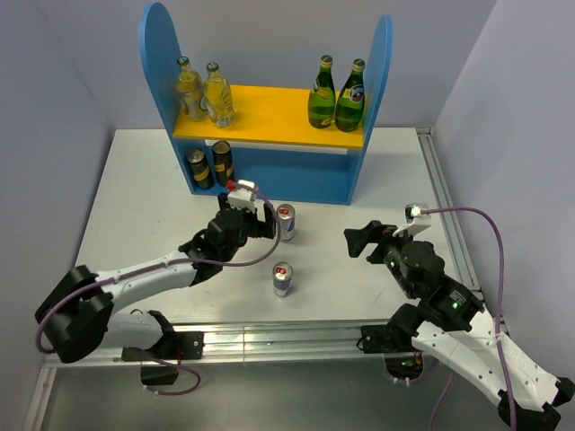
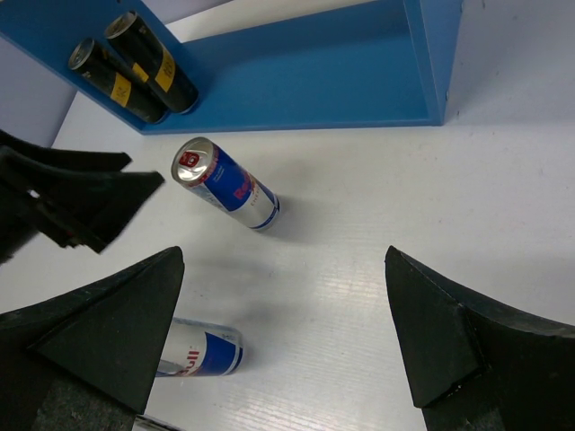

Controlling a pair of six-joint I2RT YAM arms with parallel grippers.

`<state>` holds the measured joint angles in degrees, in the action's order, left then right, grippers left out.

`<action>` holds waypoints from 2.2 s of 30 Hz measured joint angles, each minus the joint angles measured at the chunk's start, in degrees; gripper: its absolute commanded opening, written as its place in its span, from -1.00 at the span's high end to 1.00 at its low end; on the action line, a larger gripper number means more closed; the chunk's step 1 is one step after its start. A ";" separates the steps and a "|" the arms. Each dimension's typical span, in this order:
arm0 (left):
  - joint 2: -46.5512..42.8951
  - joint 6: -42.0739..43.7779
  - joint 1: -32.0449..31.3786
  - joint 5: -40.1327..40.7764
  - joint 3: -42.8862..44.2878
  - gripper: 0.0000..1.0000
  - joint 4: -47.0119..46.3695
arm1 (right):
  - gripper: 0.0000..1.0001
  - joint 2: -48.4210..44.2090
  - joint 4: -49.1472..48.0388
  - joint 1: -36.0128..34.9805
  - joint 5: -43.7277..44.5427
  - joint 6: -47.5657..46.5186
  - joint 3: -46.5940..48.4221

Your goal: Place and organize the beverage onto the shelf

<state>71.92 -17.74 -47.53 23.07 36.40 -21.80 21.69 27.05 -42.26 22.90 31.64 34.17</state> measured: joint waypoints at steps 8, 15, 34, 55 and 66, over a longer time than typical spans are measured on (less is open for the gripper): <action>7.56 -0.44 -0.04 -6.60 -0.44 -0.99 -5.03 | -1.00 0.00 0.00 0.00 0.22 0.02 0.00; 9.99 -0.72 -0.46 -9.33 -0.26 -0.99 -8.11 | -1.00 0.00 0.00 0.00 0.33 0.02 0.00; 27.08 0.55 -0.66 -10.16 11.58 0.99 -14.38 | -1.00 -0.26 0.00 -0.37 1.01 0.02 0.00; 35.36 3.50 -0.68 -7.37 31.30 0.99 -8.74 | -1.00 -0.39 0.00 -0.52 1.25 0.02 -0.02; 45.64 3.43 -0.79 -5.09 36.24 0.99 -13.55 | -1.00 -1.03 0.00 -0.63 1.25 0.02 -0.02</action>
<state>117.56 -14.31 -48.31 17.98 72.64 -35.35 20.67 27.05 -42.89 24.14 31.66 34.15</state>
